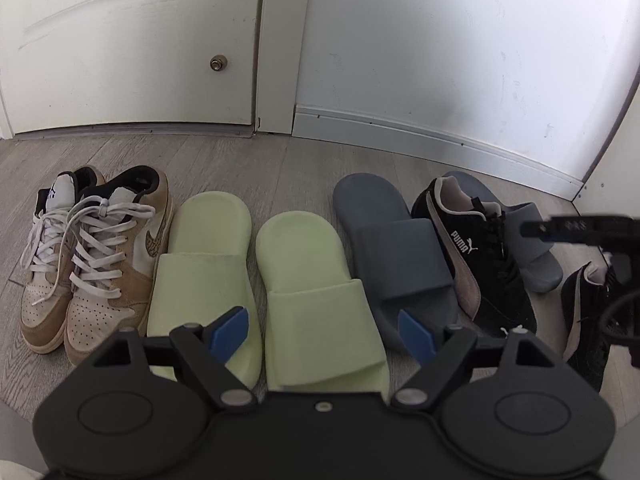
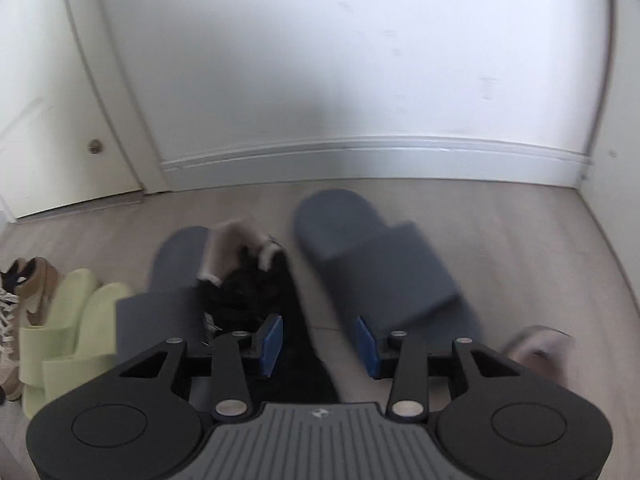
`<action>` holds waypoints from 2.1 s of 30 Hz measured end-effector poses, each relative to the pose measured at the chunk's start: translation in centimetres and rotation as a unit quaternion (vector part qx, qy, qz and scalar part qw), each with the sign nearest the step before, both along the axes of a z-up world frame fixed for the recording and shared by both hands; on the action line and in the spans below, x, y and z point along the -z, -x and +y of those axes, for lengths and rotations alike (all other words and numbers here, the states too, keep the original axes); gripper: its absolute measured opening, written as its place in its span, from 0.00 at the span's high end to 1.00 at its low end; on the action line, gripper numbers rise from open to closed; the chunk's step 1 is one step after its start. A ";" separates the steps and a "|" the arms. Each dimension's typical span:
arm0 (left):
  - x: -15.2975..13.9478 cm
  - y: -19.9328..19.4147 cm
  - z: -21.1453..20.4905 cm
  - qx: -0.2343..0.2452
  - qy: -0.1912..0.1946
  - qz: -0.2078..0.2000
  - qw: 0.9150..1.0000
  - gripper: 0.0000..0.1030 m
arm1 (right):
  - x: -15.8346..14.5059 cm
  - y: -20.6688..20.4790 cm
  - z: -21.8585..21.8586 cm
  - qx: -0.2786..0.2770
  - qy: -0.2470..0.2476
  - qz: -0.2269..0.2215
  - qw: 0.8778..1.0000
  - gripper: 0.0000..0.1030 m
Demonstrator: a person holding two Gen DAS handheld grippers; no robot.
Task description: Organize scattered shoes
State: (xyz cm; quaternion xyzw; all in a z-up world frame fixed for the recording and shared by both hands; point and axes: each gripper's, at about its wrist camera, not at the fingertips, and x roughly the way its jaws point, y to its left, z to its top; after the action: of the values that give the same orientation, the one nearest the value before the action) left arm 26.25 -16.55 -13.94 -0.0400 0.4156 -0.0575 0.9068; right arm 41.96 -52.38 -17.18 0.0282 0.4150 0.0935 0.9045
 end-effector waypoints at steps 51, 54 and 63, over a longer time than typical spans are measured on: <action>1.1 -0.4 0.1 0.004 -0.011 0.017 1.000 0.20 | 3.4 6.6 -11.3 0.198 0.218 0.014 0.955 0.92; 1.4 -0.6 0.4 -0.002 0.001 0.025 1.000 0.20 | 2.6 6.2 -12.4 0.219 0.221 0.013 0.950 0.87; 2.3 -0.8 0.6 -0.008 0.017 0.043 0.999 0.20 | -1.3 7.0 -9.1 0.165 -0.089 -0.042 0.981 0.49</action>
State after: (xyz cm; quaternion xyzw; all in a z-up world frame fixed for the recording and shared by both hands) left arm 27.08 -15.90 -16.23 -0.0605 0.4525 -0.0558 0.8880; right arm 34.99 -61.49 -15.90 0.1724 0.3565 -0.0191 0.9180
